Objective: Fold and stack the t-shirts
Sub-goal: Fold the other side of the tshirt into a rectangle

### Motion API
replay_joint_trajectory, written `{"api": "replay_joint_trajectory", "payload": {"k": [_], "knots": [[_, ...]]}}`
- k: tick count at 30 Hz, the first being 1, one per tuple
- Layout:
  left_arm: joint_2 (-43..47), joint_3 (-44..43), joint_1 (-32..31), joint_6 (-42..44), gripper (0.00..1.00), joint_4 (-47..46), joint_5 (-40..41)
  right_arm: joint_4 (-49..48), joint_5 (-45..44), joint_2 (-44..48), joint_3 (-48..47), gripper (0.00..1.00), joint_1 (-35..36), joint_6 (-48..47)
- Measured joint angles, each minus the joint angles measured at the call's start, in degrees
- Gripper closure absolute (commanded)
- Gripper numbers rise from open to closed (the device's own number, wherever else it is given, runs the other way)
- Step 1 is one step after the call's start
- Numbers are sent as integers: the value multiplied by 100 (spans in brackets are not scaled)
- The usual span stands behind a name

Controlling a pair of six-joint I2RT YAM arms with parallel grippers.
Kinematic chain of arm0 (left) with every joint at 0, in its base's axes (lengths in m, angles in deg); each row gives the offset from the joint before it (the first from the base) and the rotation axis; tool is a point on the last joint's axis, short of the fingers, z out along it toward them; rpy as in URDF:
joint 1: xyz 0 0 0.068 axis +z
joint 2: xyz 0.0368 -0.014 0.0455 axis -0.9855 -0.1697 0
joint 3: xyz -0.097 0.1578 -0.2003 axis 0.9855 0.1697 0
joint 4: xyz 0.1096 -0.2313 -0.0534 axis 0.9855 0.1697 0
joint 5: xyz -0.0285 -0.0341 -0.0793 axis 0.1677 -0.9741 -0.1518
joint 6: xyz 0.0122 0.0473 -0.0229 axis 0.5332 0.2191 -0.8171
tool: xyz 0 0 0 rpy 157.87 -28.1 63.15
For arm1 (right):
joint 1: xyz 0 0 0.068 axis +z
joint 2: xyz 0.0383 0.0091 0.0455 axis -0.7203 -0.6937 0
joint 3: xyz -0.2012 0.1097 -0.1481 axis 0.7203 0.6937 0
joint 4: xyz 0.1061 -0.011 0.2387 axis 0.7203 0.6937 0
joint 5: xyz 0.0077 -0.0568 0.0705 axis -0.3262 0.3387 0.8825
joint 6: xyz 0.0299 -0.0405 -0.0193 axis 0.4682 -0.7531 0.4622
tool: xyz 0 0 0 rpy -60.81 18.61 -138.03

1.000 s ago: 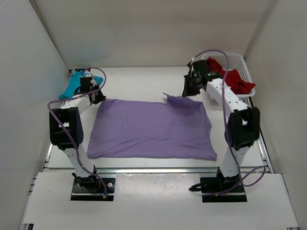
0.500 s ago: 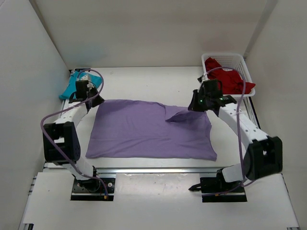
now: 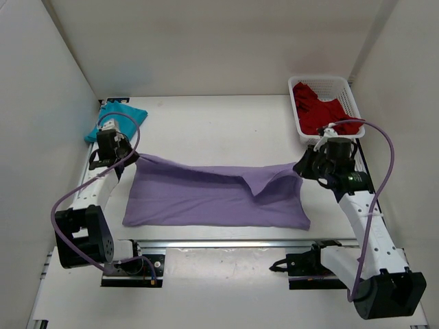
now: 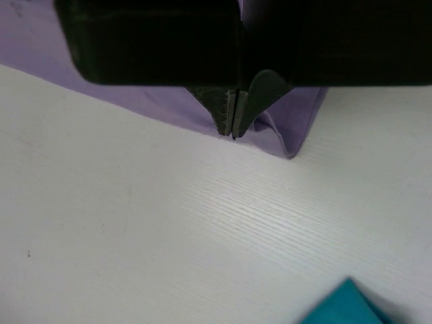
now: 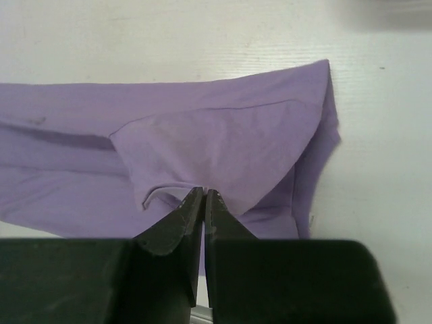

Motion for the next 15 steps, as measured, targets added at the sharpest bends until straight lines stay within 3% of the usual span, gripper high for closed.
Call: {"api": "replay_joint_trajectory", "payload": {"k": [9,15], "knots": [[81,306,153,85,100,256,254,723,-205,920,590,100,63,-238],[94,702,610,-98,86,498,79,1360,-807,1034,619,100,883,-68]]}}
